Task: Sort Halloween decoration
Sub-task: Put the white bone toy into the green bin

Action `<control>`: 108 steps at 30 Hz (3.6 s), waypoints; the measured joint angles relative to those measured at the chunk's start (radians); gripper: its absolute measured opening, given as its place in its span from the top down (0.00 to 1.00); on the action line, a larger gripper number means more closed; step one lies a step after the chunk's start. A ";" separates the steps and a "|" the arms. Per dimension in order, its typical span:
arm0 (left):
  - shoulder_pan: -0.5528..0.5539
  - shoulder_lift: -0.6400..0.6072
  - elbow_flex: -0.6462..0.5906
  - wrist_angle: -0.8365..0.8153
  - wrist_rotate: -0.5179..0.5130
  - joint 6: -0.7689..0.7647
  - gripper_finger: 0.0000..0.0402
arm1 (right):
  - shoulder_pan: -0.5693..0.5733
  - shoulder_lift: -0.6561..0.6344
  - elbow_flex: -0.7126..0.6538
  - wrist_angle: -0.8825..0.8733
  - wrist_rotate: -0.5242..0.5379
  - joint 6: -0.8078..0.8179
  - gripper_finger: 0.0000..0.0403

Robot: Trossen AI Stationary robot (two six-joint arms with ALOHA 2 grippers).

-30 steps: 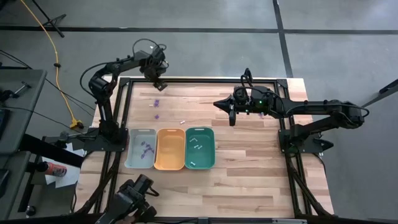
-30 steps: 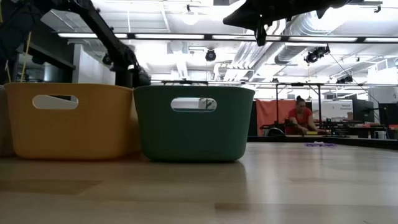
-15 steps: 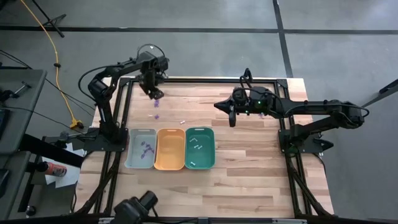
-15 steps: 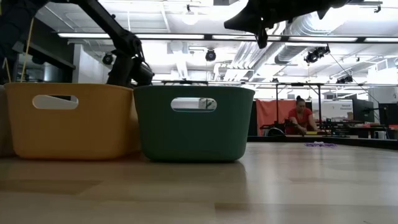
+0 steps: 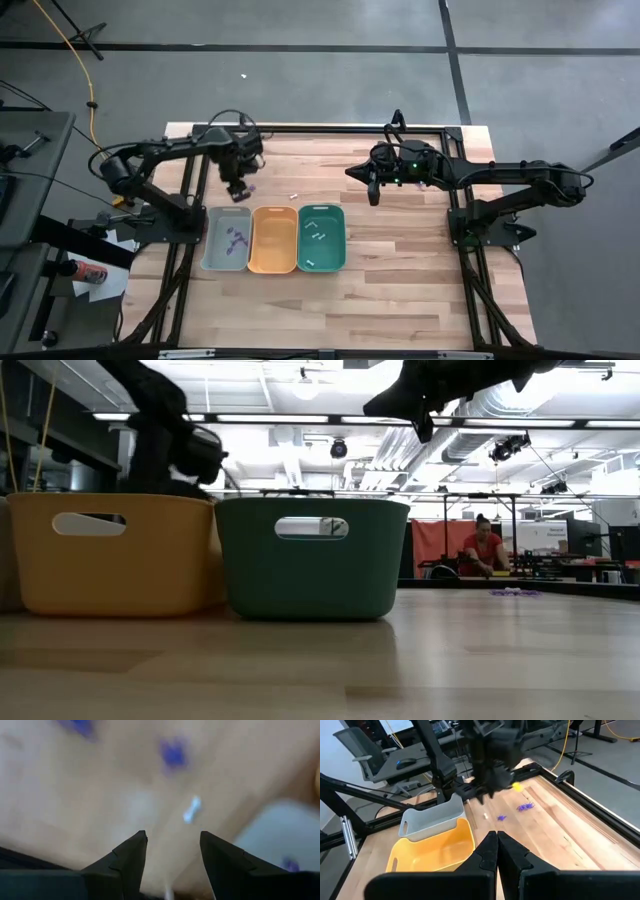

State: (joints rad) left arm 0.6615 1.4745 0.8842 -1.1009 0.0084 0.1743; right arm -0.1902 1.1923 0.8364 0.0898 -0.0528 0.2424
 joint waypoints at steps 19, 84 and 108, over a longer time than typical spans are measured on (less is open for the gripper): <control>-0.139 -0.031 -0.117 0.069 0.091 -0.070 0.56 | -0.014 0.000 0.000 -0.001 0.000 -0.015 1.00; -0.106 0.071 -0.136 0.271 0.065 0.086 0.56 | -0.045 0.000 0.000 -0.155 -0.004 -0.052 1.00; -0.110 0.132 -0.148 0.241 -0.024 -0.013 0.70 | -0.061 0.000 0.000 -0.161 -0.004 -0.065 1.00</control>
State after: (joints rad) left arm 0.5510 1.6062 0.7364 -0.8600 -0.0154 0.1613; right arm -0.2508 1.1920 0.8368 -0.0711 -0.0565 0.1769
